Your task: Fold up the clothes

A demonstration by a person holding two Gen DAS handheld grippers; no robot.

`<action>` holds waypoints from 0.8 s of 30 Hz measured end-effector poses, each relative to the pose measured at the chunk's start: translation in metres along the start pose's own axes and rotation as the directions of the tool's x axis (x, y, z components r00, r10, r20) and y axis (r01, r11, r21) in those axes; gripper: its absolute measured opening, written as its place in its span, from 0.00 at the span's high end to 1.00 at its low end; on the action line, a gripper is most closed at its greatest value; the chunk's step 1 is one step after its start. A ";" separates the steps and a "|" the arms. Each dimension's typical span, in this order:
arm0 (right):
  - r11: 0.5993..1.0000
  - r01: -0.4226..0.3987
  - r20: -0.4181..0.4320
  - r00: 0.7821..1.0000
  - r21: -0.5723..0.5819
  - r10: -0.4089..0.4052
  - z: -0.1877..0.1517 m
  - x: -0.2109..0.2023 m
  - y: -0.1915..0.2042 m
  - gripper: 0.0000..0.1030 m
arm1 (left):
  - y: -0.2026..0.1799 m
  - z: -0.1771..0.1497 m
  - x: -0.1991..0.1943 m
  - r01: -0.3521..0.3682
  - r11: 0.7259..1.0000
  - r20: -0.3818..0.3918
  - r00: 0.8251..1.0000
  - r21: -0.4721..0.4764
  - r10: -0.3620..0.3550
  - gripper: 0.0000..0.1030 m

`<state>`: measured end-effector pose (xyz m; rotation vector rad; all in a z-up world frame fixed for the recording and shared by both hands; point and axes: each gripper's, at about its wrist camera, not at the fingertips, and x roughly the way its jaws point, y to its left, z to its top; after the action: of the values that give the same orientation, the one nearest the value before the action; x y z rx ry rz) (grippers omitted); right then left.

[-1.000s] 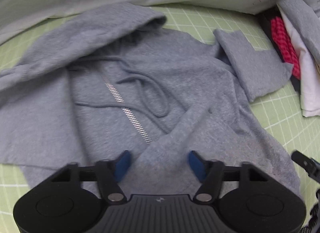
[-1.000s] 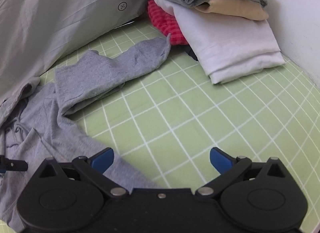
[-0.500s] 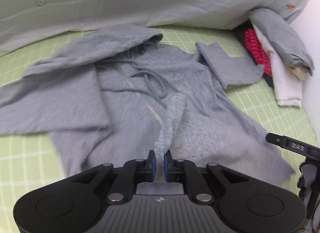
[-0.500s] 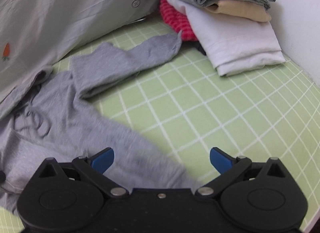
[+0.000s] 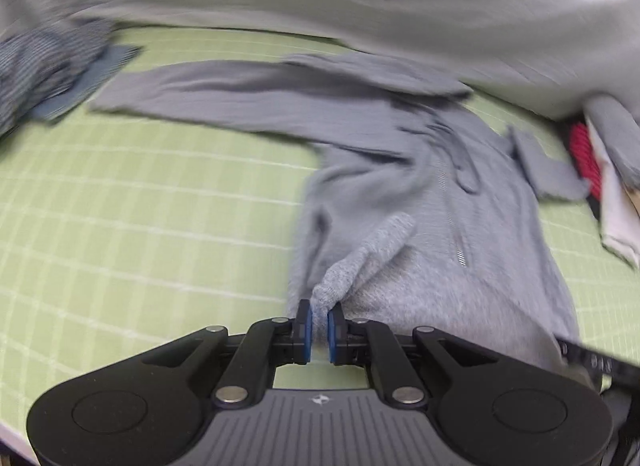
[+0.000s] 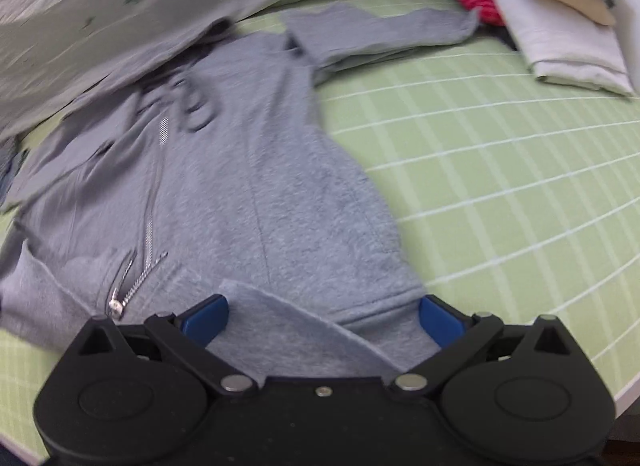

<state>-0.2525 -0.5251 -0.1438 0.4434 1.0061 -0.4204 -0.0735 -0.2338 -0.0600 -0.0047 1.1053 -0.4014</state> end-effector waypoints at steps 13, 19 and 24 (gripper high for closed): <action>0.991 0.097 0.058 0.993 0.095 -0.103 0.008 -0.022 -0.005 0.00 | 0.078 0.005 -0.021 0.054 0.976 0.033 0.998 -0.210 -0.048 0.77; 0.986 0.140 0.042 0.989 0.088 -0.144 0.014 0.000 0.002 0.00 | 0.080 0.003 0.011 0.031 0.986 -0.072 0.996 -0.162 -0.043 0.70; 0.982 0.128 -0.005 0.992 0.136 -0.128 0.016 0.014 0.009 0.14 | 0.075 -0.014 0.035 0.034 0.993 -0.171 0.984 -0.109 -0.053 0.65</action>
<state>-0.2297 -0.5280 -0.1473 0.5017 1.0089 -0.6078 -0.0485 -0.1730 -0.1115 -0.0888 1.2994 -0.3876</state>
